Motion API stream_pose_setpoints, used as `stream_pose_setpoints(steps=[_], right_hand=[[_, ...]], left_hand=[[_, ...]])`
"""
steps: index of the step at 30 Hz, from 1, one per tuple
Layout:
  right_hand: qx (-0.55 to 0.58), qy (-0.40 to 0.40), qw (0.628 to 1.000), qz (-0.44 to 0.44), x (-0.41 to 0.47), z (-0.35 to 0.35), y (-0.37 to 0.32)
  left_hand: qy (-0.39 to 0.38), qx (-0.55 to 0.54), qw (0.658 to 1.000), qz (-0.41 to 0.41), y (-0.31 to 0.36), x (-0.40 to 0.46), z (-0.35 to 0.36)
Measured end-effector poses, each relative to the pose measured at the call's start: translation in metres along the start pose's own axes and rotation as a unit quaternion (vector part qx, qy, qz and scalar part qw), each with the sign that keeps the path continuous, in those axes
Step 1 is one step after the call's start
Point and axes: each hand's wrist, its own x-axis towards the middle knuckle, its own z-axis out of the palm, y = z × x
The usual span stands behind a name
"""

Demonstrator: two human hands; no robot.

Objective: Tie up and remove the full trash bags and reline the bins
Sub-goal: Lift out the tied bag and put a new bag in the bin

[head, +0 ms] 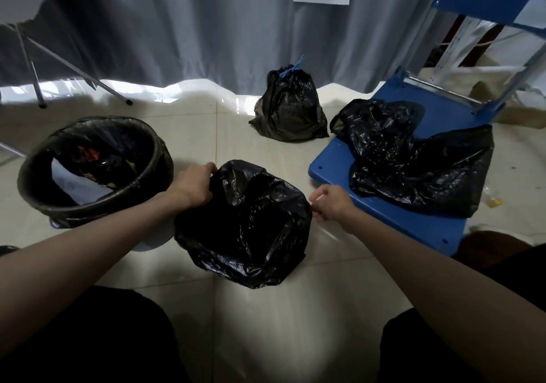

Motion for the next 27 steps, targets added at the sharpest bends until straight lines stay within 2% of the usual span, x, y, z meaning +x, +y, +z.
stream_pose_setpoints(steps=[5, 6, 9, 12, 14, 16, 20, 24, 27], right_hand=[[0.054, -0.020, 0.998, 0.014, -0.006, 0.008, 0.003], [0.057, -0.027, 0.998, 0.019, -0.009, 0.010, 0.006], [0.070, -0.052, 0.996, 0.035, -0.021, 0.015, 0.018], [0.119, -0.097, 0.987, 0.055, -0.035, 0.019, 0.031], [0.161, -0.097, 0.980, 0.061, -0.040, 0.023, 0.039], [0.199, -0.051, 0.977, 0.053, -0.041, 0.026, 0.045], [0.160, 0.031, 0.986, 0.031, -0.032, 0.026, 0.053], [0.159, 0.002, 0.986, 0.046, -0.023, 0.026, 0.054], [0.160, -0.070, 0.983, 0.054, -0.021, 0.030, 0.050]], left_hand=[[0.117, 0.026, 0.987, 0.103, 0.038, -0.019, -0.005], [0.104, 0.006, 0.987, 0.120, 0.052, -0.025, -0.005], [0.004, -0.039, 0.989, 0.139, 0.093, -0.044, 0.003], [-0.059, -0.009, 0.986, 0.157, 0.115, -0.056, 0.021], [-0.069, 0.011, 0.983, 0.169, 0.119, -0.058, 0.032], [-0.068, 0.015, 0.982, 0.174, 0.120, -0.058, 0.038], [-0.078, 0.008, 0.984, 0.161, 0.116, -0.061, 0.037], [-0.079, 0.035, 0.982, 0.166, 0.105, -0.064, 0.037], [-0.071, 0.043, 0.982, 0.170, 0.099, -0.065, 0.037]])
